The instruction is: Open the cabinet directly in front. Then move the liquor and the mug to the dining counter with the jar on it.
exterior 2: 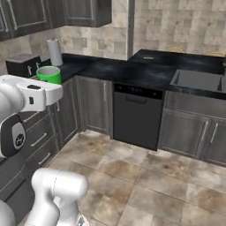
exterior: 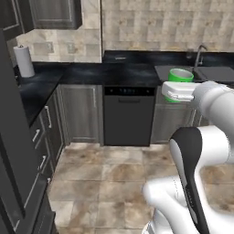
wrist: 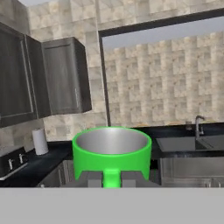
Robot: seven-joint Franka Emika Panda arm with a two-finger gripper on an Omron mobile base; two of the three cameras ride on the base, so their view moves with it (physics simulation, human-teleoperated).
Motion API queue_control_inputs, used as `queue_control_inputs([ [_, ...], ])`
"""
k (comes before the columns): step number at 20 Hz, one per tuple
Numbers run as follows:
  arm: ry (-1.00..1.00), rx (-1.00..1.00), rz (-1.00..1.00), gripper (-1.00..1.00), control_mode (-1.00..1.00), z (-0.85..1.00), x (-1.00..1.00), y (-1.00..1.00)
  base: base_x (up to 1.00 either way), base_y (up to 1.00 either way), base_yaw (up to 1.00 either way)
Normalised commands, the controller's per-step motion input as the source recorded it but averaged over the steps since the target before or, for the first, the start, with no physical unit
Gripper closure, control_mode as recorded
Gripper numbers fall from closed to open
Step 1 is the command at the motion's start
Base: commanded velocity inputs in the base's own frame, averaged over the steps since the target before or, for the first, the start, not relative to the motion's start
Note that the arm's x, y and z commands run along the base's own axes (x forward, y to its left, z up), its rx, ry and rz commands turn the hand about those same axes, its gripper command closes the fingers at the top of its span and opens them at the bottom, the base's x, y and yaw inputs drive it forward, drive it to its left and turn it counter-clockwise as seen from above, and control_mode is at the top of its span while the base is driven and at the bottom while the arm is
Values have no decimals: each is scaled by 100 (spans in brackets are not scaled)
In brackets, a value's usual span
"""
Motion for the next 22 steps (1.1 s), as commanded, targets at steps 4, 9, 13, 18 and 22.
queue_control_inputs([
  [4, 0, 0, 0, 100, 100, 0, 0, 0, 100, -44, 14],
  [9, 0, 0, 0, 100, 100, 0, 0, 0, 100, -52, 9],
  [13, 0, 0, 0, 100, 100, 0, 0, 0, 100, -85, 4],
  [18, 0, 0, 0, 100, 100, 0, 0, 0, 93, -100, 0],
  [22, 0, 0, 0, 100, 100, 0, 0, 0, 57, -100, 0],
])
